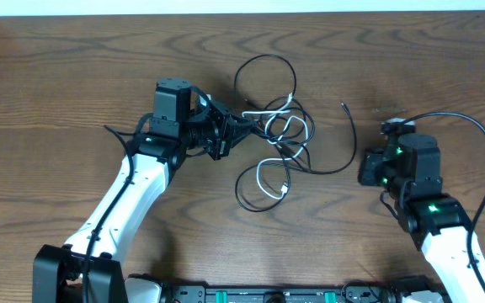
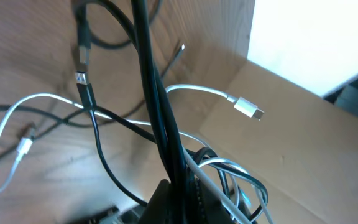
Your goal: Untangle cables
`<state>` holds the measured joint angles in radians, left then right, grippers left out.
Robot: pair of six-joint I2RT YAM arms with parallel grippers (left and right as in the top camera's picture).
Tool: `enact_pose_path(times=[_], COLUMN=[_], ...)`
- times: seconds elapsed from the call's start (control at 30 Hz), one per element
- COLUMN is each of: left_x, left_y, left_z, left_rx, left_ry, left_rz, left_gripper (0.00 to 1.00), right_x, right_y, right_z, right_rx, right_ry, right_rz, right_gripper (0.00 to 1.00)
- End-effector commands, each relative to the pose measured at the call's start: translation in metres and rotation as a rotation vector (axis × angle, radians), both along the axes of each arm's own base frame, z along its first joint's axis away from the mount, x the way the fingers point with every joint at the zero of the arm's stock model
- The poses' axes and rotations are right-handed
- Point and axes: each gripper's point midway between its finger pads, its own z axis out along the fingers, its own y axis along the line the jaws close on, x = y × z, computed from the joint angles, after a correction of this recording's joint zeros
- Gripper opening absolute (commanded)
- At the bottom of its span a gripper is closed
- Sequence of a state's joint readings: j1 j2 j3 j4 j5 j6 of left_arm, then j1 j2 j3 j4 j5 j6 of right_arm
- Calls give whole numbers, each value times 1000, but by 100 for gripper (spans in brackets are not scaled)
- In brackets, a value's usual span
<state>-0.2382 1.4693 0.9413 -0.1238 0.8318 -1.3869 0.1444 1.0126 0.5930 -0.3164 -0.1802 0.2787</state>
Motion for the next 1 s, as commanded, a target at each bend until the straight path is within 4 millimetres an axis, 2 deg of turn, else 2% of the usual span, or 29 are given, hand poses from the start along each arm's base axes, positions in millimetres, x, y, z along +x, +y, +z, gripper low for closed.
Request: enact_pose_path(times=[0.0, 0.1, 0.2, 0.3, 0.4, 0.5, 0.6, 0.73, 0.83, 0.97], left_x=[11, 16, 19, 19, 10, -5, -20, -31, -38, -45], left_y=[7, 12, 15, 15, 14, 9, -2, -17, -25, -32], left_z=[-2, -6, -9, -10, -17, -26, -28, -26, -23, -18], left_rx=[79, 125, 149, 135, 75, 4, -57, -93, -103, -130], left_ry=[-59, -69, -72, -39, 134, 375, 550, 644, 654, 681], left_rz=[59, 102, 125, 145, 224, 322, 362, 364, 324, 270], left_gripper=[8, 8, 8, 8, 8, 8, 8, 8, 8, 8], right_x=[-30, -56, -73, -78, -80, -82, -77, -63, -48, -36], right_y=[69, 95, 103, 104, 107, 116, 124, 130, 128, 131], right_z=[49, 90, 117, 126, 125, 118, 98, 61, 38, 24], right_rx=[317, 449, 547, 604, 631, 626, 574, 460, 358, 304], right_ry=[-59, -154, -184, -156, -120, -90, -55, 9, 23, 15], right_rz=[357, 569, 633, 607, 597, 615, 575, 467, 371, 333], right_gripper=[23, 31, 36, 36, 36, 42, 49, 51, 52, 52])
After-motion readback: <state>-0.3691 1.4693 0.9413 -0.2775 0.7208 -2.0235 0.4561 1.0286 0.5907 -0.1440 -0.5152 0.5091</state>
